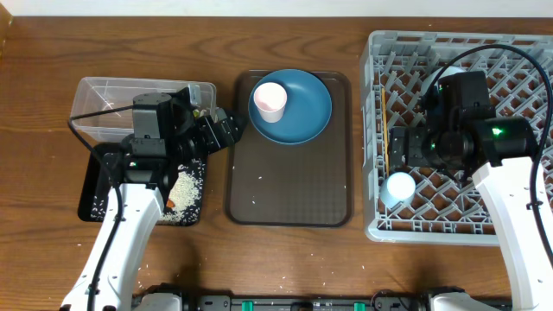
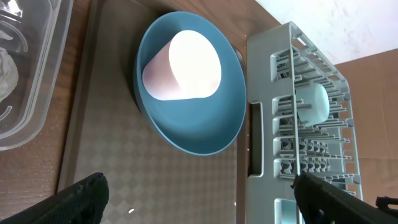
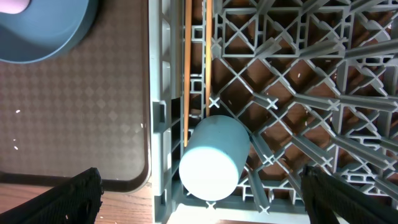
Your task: Sort waste into correct bins and load items into the dishwasher rack
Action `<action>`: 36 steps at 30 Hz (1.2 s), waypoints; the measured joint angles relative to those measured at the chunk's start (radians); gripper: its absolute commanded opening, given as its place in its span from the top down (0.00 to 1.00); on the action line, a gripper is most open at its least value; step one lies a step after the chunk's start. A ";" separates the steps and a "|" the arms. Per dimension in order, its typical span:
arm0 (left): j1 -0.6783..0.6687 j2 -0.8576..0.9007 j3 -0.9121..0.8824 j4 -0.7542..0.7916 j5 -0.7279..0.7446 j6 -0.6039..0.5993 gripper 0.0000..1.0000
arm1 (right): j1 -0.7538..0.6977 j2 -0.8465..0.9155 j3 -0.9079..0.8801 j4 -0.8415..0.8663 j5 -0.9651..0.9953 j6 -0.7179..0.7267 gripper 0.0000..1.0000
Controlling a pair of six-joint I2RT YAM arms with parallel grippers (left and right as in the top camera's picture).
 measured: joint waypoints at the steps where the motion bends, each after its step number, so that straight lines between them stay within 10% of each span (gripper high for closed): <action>1: 0.000 0.000 0.000 0.001 0.000 0.000 0.03 | 0.000 0.000 0.000 0.000 0.000 0.000 0.01; 4: 0.000 0.000 0.000 0.016 -0.001 -0.002 0.03 | 0.000 0.000 0.000 0.000 0.000 0.000 0.01; 8: 0.000 0.000 0.000 0.049 -0.033 -0.009 0.27 | 0.000 0.000 0.000 0.000 0.000 0.000 0.01; 36: -0.270 0.317 0.468 -0.207 -0.433 -0.033 0.38 | 0.000 0.000 0.000 -0.001 0.000 0.000 0.01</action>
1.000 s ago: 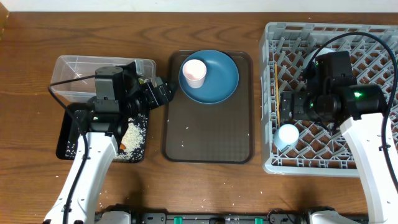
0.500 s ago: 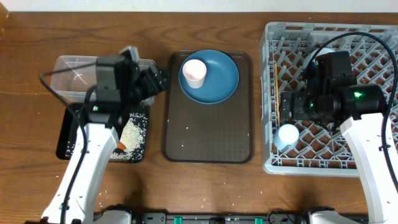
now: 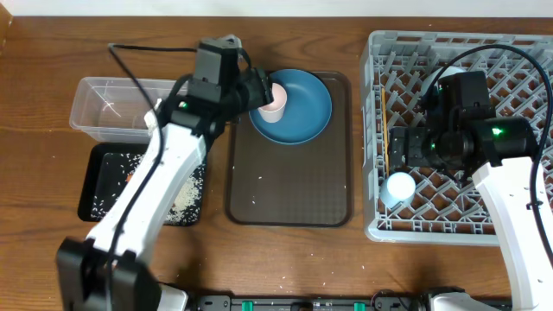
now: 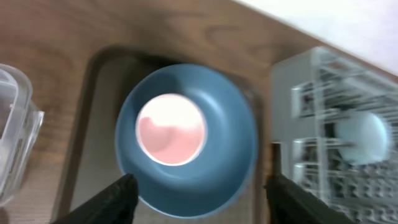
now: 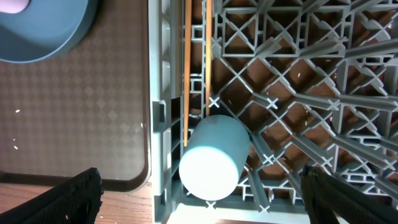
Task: Sort waste into correct bins and load items into the dishwasher rack
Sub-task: 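Reach the left gripper over the pink cup on the teal plate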
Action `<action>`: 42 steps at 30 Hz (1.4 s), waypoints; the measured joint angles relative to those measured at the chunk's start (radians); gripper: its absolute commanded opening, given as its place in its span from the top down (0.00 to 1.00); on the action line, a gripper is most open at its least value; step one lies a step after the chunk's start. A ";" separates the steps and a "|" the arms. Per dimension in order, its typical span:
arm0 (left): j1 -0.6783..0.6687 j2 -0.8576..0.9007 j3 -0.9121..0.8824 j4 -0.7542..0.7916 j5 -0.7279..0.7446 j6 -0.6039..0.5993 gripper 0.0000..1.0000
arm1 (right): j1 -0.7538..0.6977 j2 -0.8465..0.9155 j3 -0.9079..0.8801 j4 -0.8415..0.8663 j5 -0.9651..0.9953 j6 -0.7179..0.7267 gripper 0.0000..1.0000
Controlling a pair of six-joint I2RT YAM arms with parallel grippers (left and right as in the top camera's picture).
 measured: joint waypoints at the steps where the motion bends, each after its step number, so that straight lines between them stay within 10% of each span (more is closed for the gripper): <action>1: 0.000 0.021 0.000 0.000 -0.003 0.001 0.40 | 0.000 0.000 0.000 0.000 0.000 0.000 0.01; 42: 0.000 0.306 0.000 0.116 -0.086 0.002 0.77 | 0.000 0.000 0.000 0.000 0.000 0.000 0.01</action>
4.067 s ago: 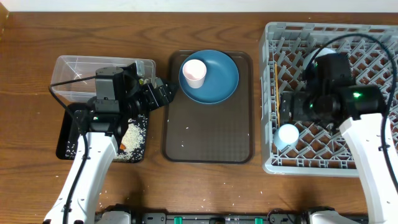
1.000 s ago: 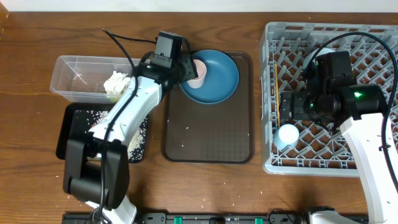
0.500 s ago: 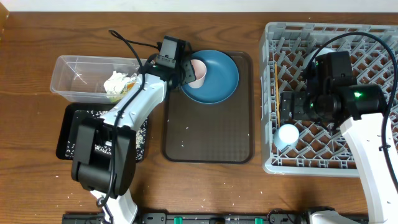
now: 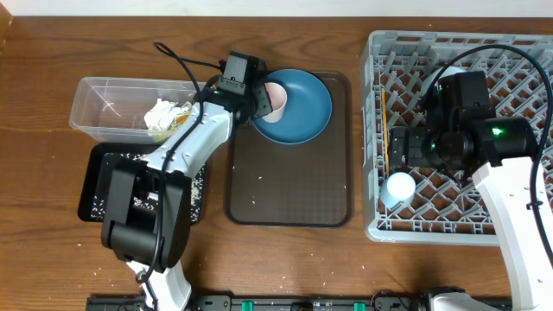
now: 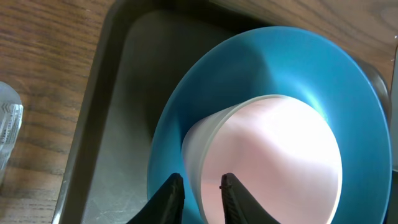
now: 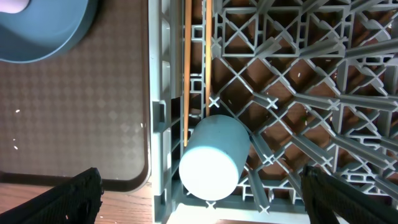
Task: Sort waste into correct bins and load items into the dishwasher rack
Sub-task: 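Reach the left gripper over the pink cup on the teal plate, then grasp the pink cup with the left gripper and lift it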
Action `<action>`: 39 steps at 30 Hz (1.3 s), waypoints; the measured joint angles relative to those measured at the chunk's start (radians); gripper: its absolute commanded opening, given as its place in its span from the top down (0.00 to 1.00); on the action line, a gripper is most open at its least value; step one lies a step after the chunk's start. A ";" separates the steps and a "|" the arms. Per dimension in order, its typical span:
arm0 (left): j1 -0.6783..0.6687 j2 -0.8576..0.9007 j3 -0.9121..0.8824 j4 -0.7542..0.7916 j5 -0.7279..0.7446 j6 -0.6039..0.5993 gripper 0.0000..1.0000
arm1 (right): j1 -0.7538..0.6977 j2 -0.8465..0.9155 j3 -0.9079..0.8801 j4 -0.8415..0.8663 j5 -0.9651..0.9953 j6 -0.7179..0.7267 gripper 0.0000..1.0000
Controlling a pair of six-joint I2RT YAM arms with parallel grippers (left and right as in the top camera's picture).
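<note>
A pale pink cup [image 5: 273, 162] stands in a blue bowl [image 5: 348, 93] at the far end of the brown tray [image 4: 289, 186]. My left gripper [image 5: 199, 190] has one finger outside the cup's near wall and one inside, pinching the rim. In the overhead view the left gripper [image 4: 259, 97] sits at the bowl's left edge. My right gripper [image 6: 199, 186] hangs open over the grey dishwasher rack [image 4: 518, 86], above a light blue cup [image 6: 211, 158] lying in it. Two chopsticks [image 6: 186, 68] lie along the rack's left side.
A clear plastic bin [image 4: 108, 95] left of the tray holds crumpled white paper [image 4: 162, 117]. In front of it a black tray [image 4: 97, 186] carries scattered rice. White grains dot the brown tray and the wooden table.
My left gripper was open above the bowl and cup; now it is lower and its fingers have shut on the cup's rim. The right arm has not moved.
My left gripper was open near the clear bin and black tray, looking toward the bowl. Then it was open over the bowl with the pink cup below. Now it grips the cup's wall. The right gripper stayed open over the rack throughout.
</note>
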 measured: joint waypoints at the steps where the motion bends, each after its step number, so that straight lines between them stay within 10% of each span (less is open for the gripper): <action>1: 0.000 0.000 0.000 0.000 0.000 0.000 0.78 | 0.000 0.000 0.000 0.000 0.000 0.000 0.01; 30: 0.000 -0.003 0.000 -0.024 0.016 0.000 0.94 | 0.000 0.000 0.000 0.000 0.000 0.000 0.01; 39: 0.076 -0.134 0.000 -0.022 0.340 0.000 0.94 | 0.000 0.000 0.000 0.000 0.000 0.000 0.01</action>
